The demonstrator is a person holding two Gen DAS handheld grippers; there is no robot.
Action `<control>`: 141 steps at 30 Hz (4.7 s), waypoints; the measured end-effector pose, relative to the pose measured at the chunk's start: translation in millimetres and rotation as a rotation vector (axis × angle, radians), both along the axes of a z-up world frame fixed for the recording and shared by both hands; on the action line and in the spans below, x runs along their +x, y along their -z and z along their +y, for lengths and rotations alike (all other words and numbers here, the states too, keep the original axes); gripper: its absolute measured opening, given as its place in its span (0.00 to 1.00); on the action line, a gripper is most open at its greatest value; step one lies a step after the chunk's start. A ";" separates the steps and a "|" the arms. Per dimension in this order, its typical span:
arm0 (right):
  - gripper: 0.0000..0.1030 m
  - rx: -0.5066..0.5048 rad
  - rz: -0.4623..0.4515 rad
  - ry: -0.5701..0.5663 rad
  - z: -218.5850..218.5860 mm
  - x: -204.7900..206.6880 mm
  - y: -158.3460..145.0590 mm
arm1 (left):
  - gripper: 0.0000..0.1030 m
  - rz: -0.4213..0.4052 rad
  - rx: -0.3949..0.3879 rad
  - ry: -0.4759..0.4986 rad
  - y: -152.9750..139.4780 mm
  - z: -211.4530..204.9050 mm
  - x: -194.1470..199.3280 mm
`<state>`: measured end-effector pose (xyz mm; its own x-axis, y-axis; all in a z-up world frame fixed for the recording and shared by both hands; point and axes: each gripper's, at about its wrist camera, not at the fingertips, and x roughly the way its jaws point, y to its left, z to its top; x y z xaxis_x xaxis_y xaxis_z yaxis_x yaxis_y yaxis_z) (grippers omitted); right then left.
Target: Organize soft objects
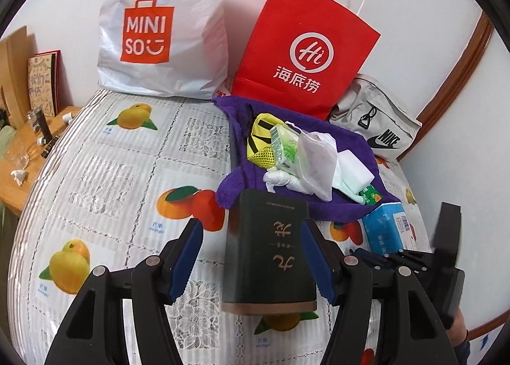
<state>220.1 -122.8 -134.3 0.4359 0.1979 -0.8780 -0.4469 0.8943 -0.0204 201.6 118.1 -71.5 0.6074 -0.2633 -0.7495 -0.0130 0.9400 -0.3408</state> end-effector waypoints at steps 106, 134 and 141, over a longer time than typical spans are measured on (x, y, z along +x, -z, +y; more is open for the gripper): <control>0.19 0.374 -0.142 0.356 -193.2 -180.7 -4.8 | 0.49 0.074 0.373 0.320 86.3 -242.8 -88.1; 0.19 0.379 -0.177 0.376 -172.7 -203.4 -9.9 | 0.28 0.069 0.273 0.289 83.8 -193.7 -127.2; 0.19 0.375 -0.182 0.384 -169.3 -203.2 -12.3 | 0.12 0.059 0.236 0.276 77.6 -179.2 -130.0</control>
